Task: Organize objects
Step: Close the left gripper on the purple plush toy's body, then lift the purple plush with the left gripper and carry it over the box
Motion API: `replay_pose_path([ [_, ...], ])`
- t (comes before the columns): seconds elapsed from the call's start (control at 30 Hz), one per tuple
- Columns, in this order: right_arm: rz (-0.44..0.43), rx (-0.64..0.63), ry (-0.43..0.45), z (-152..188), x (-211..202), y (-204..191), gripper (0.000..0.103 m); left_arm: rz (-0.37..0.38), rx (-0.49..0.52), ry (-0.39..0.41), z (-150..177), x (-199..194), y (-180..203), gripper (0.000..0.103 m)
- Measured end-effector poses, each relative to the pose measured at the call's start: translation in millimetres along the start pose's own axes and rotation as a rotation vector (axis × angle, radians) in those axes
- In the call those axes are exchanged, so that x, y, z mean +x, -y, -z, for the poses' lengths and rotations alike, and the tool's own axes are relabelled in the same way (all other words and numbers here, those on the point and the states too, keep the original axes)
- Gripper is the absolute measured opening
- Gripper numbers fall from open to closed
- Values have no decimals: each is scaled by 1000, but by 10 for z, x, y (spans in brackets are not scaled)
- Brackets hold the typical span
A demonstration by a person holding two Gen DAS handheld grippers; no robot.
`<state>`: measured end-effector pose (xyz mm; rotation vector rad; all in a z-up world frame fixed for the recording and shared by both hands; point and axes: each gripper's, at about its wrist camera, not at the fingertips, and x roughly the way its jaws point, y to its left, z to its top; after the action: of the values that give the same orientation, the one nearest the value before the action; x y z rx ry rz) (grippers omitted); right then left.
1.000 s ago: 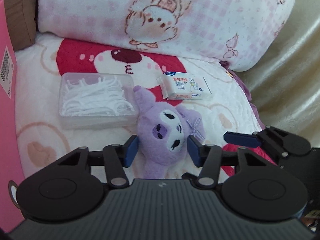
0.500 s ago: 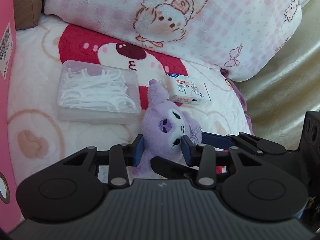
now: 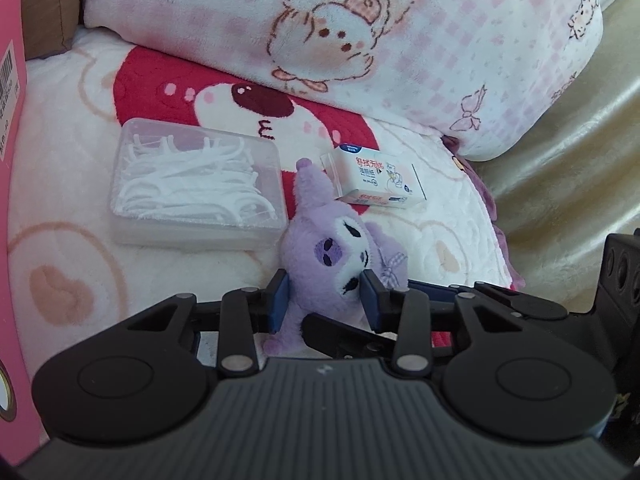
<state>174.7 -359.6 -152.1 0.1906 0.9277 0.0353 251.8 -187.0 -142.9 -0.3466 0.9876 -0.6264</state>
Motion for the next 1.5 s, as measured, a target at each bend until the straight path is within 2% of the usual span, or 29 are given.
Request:
replay_pose_path([
  [0.2,31,-105,34,95,-109,-130,85,-2,25,-6,75,-75,90,37],
  [0.4,22,-125,53,226,-268,-153,85,2,24,-25,211,-144,151,37],
  [0.53,35,-141,-19,311,-358,-225,85,-2,23,-44,305,-218,220,37],
  [0.63,34,-173,-32,364,-473,-295,85,2,38,-30,358,-334,289,37],
  [0.9,-2,-163,-6,471,-731,-402,86,-13,39,-52,439,-602,366,36],
  [1.07,44,-223,65,506,-955,-611,86,12,12,-78,441,-809,370,37],
  [1.33,11,-279,104,537,-1312,-864,86,9,38,-68,407,-1262,451,37],
  [1.5,-6,-303,101,587,-1488,-1040,87,-20,87,-83,416,-1526,549,37],
])
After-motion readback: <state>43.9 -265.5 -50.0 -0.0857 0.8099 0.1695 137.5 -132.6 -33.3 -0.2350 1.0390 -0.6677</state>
